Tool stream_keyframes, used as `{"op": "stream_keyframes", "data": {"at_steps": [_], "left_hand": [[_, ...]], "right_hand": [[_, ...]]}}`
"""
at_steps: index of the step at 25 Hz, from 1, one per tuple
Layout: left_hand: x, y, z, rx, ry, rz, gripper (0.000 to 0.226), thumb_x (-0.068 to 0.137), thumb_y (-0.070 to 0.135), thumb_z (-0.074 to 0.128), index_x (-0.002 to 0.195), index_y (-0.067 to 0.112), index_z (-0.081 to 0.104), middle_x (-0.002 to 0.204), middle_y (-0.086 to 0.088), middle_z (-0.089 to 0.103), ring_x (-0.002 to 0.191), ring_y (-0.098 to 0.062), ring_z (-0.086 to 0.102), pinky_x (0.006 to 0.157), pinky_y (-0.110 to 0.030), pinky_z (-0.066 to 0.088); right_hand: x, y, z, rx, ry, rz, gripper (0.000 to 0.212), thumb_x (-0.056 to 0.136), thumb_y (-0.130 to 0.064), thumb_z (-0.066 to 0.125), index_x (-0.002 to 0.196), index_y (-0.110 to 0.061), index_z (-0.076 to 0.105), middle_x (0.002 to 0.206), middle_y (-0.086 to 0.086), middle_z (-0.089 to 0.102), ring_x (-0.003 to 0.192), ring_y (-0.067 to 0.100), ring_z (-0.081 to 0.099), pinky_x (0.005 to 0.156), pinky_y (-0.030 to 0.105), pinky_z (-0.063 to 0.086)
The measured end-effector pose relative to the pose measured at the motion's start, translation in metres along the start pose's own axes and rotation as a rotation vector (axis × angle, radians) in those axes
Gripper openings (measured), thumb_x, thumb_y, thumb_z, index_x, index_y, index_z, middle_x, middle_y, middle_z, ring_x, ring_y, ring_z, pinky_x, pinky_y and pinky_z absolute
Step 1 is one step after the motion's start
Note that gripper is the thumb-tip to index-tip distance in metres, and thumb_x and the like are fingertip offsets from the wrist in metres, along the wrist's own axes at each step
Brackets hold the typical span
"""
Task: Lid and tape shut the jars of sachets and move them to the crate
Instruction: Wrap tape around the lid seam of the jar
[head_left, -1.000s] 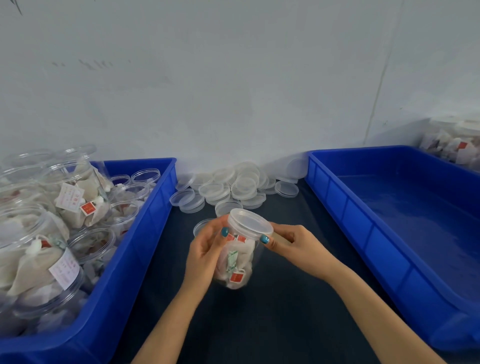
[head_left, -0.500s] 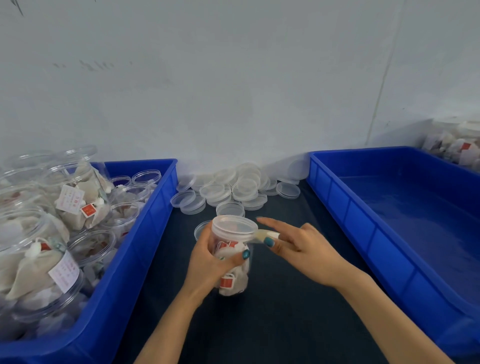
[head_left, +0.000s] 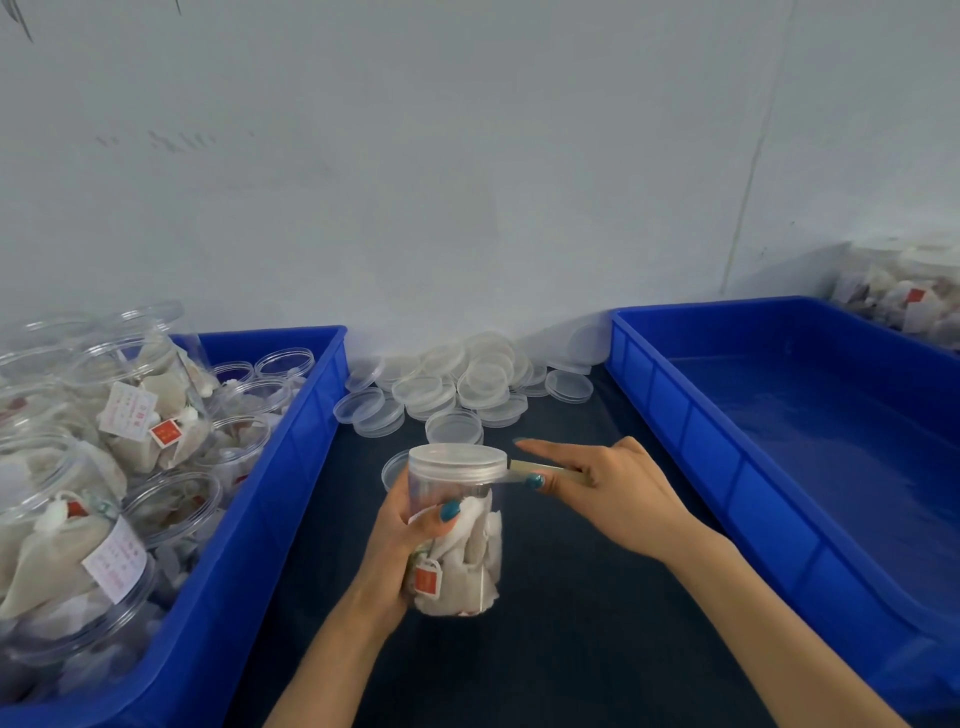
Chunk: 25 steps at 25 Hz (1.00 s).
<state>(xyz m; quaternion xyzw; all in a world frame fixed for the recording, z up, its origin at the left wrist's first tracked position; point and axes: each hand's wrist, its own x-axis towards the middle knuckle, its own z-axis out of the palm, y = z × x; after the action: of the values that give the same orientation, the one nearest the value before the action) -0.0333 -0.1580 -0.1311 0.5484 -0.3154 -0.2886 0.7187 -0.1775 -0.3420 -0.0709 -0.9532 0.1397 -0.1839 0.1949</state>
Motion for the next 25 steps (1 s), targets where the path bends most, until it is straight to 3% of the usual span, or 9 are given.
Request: {"op": "stream_keyframes", "data": {"at_steps": [3,5,10,14,16,18,21,22,25], "left_hand": [[-0.002,-0.002,0.000,-0.115,-0.043,-0.004,0.074,0.047,0.038,0.091,0.117,0.024,0.071,0.105,-0.009,0.075,0.091,-0.023,0.073,0.071,-0.033,0.060],[-0.004,-0.001,0.000,-0.169,-0.101,-0.004,0.065,0.043,0.046,0.096,0.104,0.031,0.077,0.100,-0.007,0.076,0.086,-0.020,0.074,0.070,-0.032,0.060],[-0.007,0.003,-0.001,-0.326,-0.130,-0.149,0.097,0.030,0.043,0.102,0.114,0.010,0.069,0.094,-0.015,0.076,0.080,-0.026,0.075,0.063,-0.035,0.061],[-0.008,0.005,-0.003,-0.337,-0.188,-0.211,0.080,0.028,0.048,0.101,0.098,0.013,0.081,0.096,-0.015,0.076,0.085,-0.026,0.075,0.066,-0.034,0.060],[-0.010,0.004,-0.006,-0.275,-0.215,-0.212,0.089,0.038,0.053,0.098,0.113,0.012,0.075,0.103,-0.013,0.076,0.093,-0.025,0.074,0.072,-0.033,0.060],[-0.010,0.005,-0.008,-0.167,-0.216,-0.231,0.105,0.042,0.060,0.094,0.127,0.011,0.057,0.109,-0.010,0.075,0.100,-0.024,0.073,0.076,-0.031,0.059],[-0.004,0.009,-0.009,0.133,-0.209,-0.156,0.111,0.044,0.079,0.082,0.134,0.021,0.049,0.123,0.002,0.071,0.115,-0.019,0.067,0.087,-0.028,0.056],[-0.001,0.011,-0.011,0.229,-0.195,-0.081,0.113,0.046,0.081,0.079,0.139,0.025,0.046,0.130,0.005,0.067,0.121,-0.017,0.063,0.093,-0.028,0.053],[0.005,0.018,-0.016,0.364,-0.145,0.088,0.100,0.058,0.067,0.084,0.144,0.034,0.044,0.137,0.014,0.060,0.128,-0.009,0.056,0.098,-0.023,0.050]], "right_hand": [[0.003,-0.004,-0.001,0.064,-0.050,-0.008,0.050,0.090,-0.067,0.040,0.138,-0.052,0.049,0.047,-0.027,0.052,0.063,-0.017,0.051,0.067,0.013,0.024],[0.003,-0.009,-0.003,0.097,-0.075,-0.030,0.050,0.090,-0.066,0.041,0.137,-0.051,0.050,0.045,-0.028,0.050,0.060,-0.016,0.051,0.064,0.013,0.021],[0.007,-0.012,-0.005,0.126,-0.072,-0.054,0.042,0.090,-0.064,0.047,0.131,-0.056,0.052,0.042,-0.011,0.043,0.053,0.001,0.051,0.061,0.015,0.022],[0.005,-0.012,-0.007,0.202,-0.120,-0.069,0.043,0.078,-0.076,0.041,0.118,-0.068,0.052,0.048,-0.003,0.044,0.049,0.007,0.047,0.061,0.012,0.022],[0.005,-0.009,-0.006,0.226,-0.164,-0.092,0.039,0.074,-0.081,0.040,0.111,-0.075,0.050,0.055,0.001,0.053,0.049,0.007,0.045,0.059,0.009,0.029],[0.005,-0.005,-0.005,0.295,-0.234,-0.117,0.044,0.073,-0.081,0.045,0.116,-0.073,0.051,0.074,-0.012,0.071,0.057,0.002,0.054,0.064,0.009,0.041],[0.005,0.003,0.003,0.317,-0.248,-0.094,0.049,0.075,-0.075,0.052,0.122,-0.061,0.057,0.108,-0.022,0.072,0.081,0.004,0.068,0.082,0.026,0.054],[0.004,0.005,0.006,0.287,-0.222,-0.078,0.047,0.076,-0.074,0.051,0.121,-0.062,0.056,0.106,-0.021,0.073,0.081,0.007,0.068,0.083,0.029,0.053],[-0.002,0.009,0.017,0.102,-0.086,-0.078,0.033,0.081,-0.075,0.046,0.113,-0.074,0.044,0.068,-0.017,0.064,0.065,0.003,0.056,0.077,0.024,0.037]]}}
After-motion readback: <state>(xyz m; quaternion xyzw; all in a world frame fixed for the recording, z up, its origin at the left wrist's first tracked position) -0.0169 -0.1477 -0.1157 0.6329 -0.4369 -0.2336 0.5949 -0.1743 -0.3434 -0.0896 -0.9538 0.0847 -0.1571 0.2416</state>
